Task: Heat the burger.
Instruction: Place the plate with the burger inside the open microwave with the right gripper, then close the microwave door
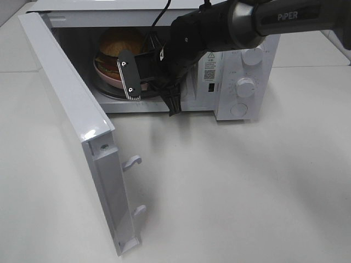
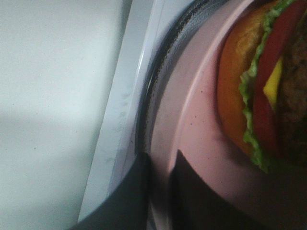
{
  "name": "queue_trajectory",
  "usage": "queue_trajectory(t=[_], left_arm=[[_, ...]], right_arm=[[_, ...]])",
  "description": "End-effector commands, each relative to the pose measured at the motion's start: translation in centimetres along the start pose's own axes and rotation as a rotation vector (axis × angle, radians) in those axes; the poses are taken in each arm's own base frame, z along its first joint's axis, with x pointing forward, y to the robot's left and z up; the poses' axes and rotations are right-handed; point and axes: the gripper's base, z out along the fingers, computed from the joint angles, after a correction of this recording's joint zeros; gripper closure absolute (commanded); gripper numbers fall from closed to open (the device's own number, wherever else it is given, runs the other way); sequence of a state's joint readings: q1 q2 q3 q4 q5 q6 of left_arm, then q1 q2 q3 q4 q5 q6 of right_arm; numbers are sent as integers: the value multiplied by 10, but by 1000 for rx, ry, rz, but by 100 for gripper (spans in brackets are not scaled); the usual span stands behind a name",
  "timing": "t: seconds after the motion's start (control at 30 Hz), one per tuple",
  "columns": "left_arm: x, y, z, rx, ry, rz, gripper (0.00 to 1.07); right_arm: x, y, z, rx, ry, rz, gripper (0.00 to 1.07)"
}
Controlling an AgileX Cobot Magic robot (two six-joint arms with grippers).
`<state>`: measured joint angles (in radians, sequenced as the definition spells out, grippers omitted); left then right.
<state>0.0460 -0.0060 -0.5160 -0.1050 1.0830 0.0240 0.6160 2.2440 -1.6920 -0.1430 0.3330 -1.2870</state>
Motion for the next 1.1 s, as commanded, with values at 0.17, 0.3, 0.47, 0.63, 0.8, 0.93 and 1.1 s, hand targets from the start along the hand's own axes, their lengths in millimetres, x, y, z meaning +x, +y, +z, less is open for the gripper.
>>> queue_trajectory(t=[0.17,0.3,0.47,0.63,0.8,0.93,1.1], left_arm=[[0,0,-1,-2,-24,-1,7],[0,0,-1,-2,-23,-1,7],[0,0,-1,-2,-23,-1,7],[0,0,-1,-2,-23,-1,7],[0,0,-1,-2,-23,-1,7],[0,0,-1,-2,-23,-1,7],[0,0,-1,-2,-23,-1,7]], right_arm=[[1,-18,1,89,-6,56,104],[7,-19,5,78,11,58,103],[8,-20,5,85,16,42,102],[8,-20,5,84,16,47,97],[8,-20,5,83,16,60,84],[8,-20,5,83,13,84,68],[8,-20,5,83,13,105,63]])
